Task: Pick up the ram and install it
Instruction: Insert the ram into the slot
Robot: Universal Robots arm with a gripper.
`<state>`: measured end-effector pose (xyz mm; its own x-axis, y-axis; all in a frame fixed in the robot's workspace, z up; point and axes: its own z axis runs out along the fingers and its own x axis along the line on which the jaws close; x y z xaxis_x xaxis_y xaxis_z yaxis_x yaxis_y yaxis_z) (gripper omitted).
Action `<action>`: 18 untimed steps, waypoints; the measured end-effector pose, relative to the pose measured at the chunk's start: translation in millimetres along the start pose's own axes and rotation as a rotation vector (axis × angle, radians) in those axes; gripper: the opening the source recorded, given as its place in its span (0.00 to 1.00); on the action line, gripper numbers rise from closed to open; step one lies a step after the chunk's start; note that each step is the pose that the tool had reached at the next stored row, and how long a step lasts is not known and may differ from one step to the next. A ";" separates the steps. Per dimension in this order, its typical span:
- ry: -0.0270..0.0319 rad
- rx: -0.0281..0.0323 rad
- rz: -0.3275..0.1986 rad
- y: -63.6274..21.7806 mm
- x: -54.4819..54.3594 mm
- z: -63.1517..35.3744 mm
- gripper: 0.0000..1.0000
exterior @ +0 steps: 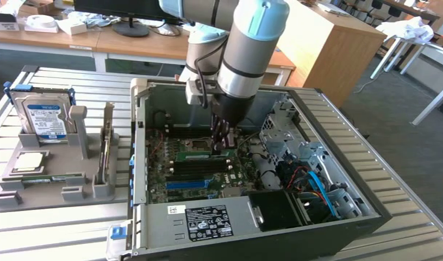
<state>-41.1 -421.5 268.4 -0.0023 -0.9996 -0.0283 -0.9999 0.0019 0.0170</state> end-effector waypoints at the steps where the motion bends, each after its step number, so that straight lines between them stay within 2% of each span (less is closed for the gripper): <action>1: 0.0000 0.0000 0.000 0.0 0.0 0.5 0.11; 18: -0.0001 0.0000 0.000 -0.1 0.3 9.8 0.11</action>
<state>-41.1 -421.5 258.7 -0.0024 -0.9996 -0.0284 -0.9999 0.0019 0.0170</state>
